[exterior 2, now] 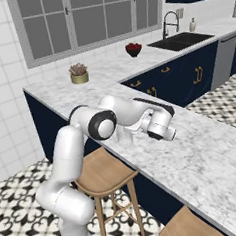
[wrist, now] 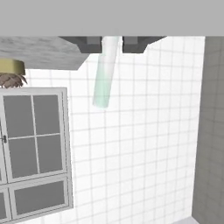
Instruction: Take a straw from the drawer in front and place it inside the glass cup on the dining counter.
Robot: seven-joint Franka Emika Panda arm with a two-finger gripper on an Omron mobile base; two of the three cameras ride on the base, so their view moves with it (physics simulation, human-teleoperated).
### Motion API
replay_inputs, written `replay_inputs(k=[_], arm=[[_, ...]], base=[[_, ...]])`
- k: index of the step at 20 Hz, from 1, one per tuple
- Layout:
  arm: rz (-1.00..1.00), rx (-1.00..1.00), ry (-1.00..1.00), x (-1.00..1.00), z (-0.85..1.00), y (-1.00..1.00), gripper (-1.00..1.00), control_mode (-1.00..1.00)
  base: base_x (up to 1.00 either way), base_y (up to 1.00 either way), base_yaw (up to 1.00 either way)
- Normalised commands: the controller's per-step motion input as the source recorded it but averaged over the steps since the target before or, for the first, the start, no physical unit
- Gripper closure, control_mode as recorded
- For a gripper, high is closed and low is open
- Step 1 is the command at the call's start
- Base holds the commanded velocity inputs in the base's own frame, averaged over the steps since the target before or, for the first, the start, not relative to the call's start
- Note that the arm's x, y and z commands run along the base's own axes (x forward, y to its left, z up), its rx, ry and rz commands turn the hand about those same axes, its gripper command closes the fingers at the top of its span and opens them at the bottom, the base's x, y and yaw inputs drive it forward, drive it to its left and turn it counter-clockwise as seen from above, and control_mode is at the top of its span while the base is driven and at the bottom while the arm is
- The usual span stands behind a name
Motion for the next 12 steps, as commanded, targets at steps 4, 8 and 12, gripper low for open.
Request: replay_inputs(k=[4, 8, 12], arm=[[0.02, 0.0, 0.0, 0.09, -0.28, -0.01, -1.0, -1.0], [0.01, 0.0, 0.0, 0.0, -0.01, 0.0, -1.0, -1.0], [0.0, -0.04, 0.0, -0.12, 0.28, 0.01, -1.0, -1.0]], base=[[0.0, 0.0, 0.0], [0.0, 0.0, 0.0], [0.0, 0.0, 0.0]])
